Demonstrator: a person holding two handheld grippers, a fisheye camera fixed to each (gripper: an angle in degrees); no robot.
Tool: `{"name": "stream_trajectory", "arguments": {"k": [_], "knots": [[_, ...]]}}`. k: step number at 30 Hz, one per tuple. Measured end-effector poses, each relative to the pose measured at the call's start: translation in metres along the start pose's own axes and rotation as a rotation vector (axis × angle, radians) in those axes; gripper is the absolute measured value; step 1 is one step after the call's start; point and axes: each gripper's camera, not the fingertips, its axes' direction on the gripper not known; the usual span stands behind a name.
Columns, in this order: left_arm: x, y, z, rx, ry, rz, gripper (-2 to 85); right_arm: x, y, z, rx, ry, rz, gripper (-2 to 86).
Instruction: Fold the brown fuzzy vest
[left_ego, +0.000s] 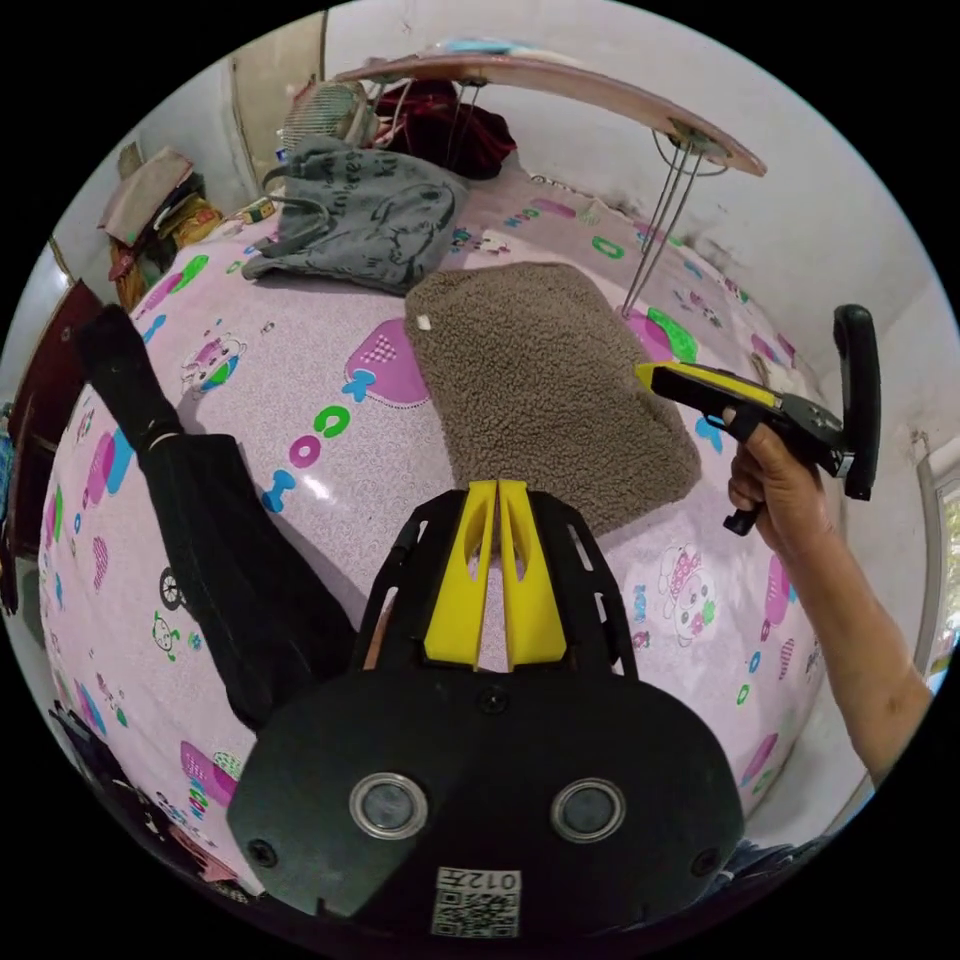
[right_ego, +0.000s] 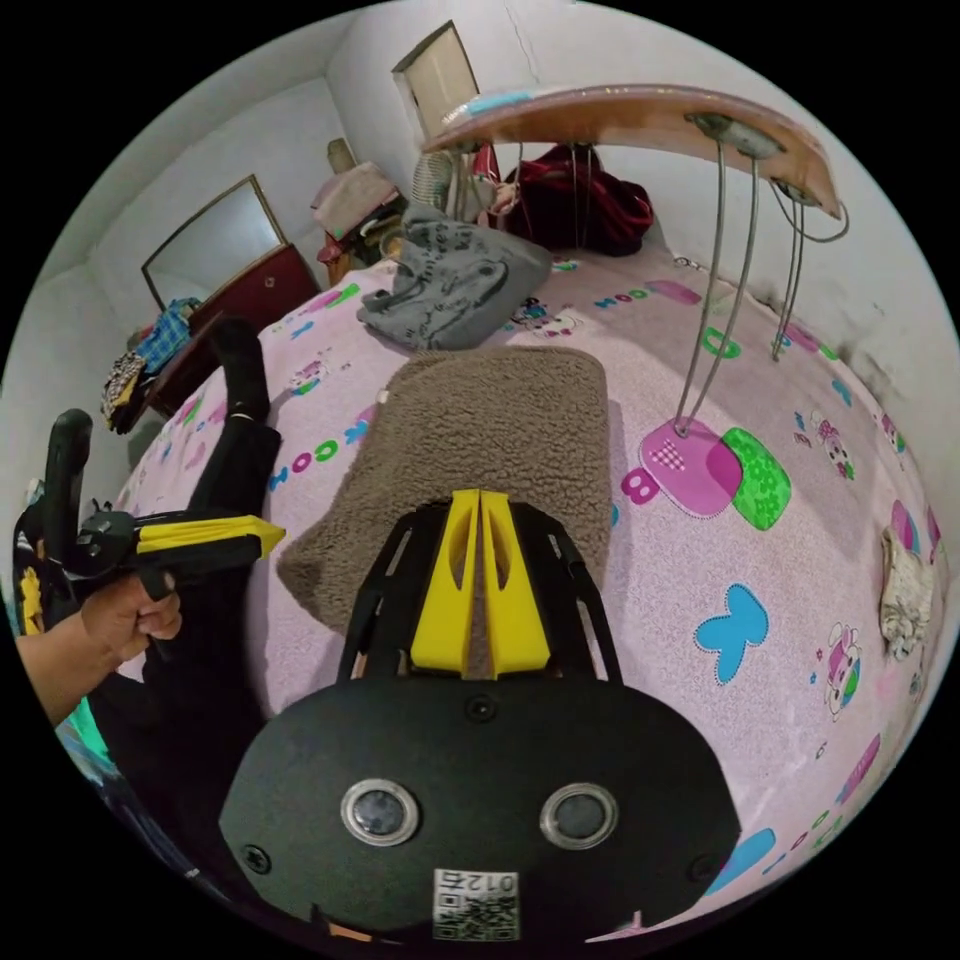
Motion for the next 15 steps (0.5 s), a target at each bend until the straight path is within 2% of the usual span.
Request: {"name": "stream_trajectory", "arguments": {"k": [7, 15], "knots": [[-0.056, 0.103, -0.106, 0.169, -0.076, -0.117, -0.2, -0.16, -0.022, 0.009, 0.116, -0.25, -0.199, -1.0], [-0.158, 0.261, -0.211, 0.252, -0.248, -0.403, -0.2, -0.387, -0.035, 0.038, 0.084, -0.552, -0.478, -0.9]]}}
